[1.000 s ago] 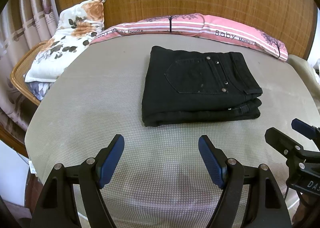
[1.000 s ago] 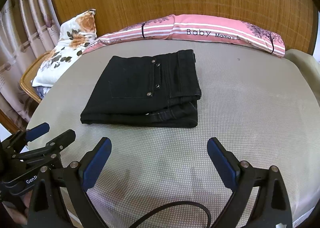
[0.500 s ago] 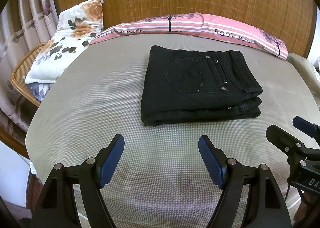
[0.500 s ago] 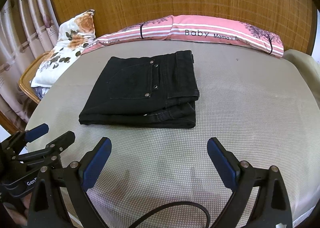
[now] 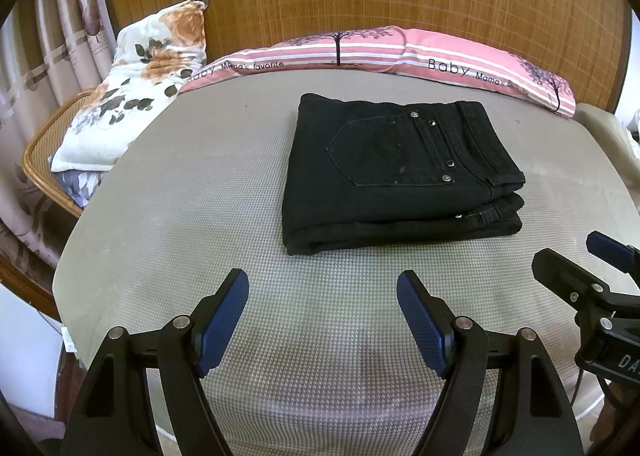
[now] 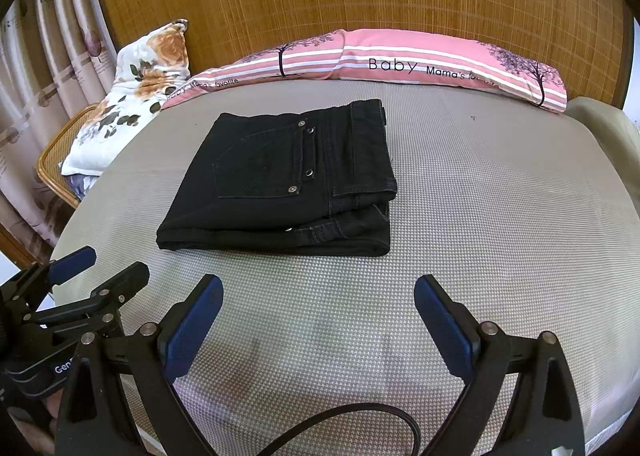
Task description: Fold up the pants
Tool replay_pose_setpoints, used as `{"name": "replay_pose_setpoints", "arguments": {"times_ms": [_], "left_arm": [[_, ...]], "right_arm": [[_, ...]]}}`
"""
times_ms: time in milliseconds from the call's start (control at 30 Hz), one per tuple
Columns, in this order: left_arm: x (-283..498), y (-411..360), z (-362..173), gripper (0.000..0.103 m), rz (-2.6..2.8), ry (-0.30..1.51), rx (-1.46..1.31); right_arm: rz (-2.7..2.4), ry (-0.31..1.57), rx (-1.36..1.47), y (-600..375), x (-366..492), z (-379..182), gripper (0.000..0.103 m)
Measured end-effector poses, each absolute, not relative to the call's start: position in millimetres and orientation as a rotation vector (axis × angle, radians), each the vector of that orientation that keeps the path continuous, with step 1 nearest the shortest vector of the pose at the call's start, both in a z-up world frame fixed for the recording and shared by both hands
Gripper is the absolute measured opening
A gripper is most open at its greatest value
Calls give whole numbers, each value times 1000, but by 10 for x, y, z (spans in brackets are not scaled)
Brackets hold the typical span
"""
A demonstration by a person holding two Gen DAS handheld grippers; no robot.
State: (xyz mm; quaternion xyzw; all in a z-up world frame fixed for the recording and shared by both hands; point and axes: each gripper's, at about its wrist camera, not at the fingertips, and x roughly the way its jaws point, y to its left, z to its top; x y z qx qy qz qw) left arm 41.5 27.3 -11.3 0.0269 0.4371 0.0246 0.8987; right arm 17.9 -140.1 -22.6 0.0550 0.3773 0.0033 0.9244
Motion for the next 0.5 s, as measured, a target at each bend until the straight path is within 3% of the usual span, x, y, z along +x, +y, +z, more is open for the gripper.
{"name": "replay_pose_setpoints", "arguments": {"times_ms": [500], "left_arm": [[438, 279, -126, 77, 45, 911, 65]], "right_arm": [[5, 775, 116, -1424, 182, -229, 95]]}}
